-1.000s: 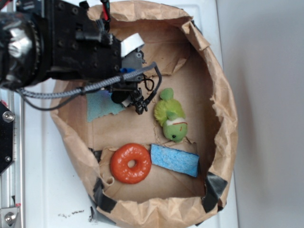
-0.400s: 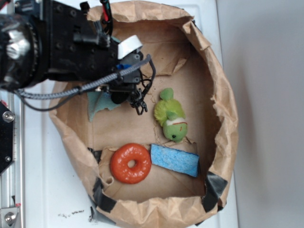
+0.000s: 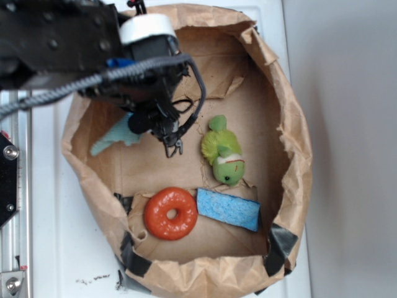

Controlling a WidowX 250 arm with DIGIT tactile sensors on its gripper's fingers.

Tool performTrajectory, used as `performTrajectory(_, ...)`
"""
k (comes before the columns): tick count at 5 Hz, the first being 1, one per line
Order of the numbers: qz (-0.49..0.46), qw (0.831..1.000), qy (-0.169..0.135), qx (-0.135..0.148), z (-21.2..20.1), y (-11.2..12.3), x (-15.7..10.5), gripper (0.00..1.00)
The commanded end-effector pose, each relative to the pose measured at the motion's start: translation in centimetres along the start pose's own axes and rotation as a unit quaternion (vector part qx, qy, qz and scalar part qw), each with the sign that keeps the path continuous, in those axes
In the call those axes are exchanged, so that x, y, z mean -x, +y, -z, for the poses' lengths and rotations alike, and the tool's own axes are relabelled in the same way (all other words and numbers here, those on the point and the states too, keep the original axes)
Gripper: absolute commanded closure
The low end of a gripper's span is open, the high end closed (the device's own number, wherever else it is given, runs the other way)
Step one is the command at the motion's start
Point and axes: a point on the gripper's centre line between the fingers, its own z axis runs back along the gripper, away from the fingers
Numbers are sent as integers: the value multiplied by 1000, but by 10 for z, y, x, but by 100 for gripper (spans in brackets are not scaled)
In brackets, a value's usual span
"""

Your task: Grab the blue cloth.

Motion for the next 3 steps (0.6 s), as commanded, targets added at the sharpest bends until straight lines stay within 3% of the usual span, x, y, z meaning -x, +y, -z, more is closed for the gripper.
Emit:
performTrajectory(1, 28, 999, 22, 40, -57, -17, -32, 100)
performTrajectory(2, 49, 998, 21, 32, -71, -38, -30, 100)
performTrajectory(3, 98, 995, 6, -17, -68, -51, -18, 100)
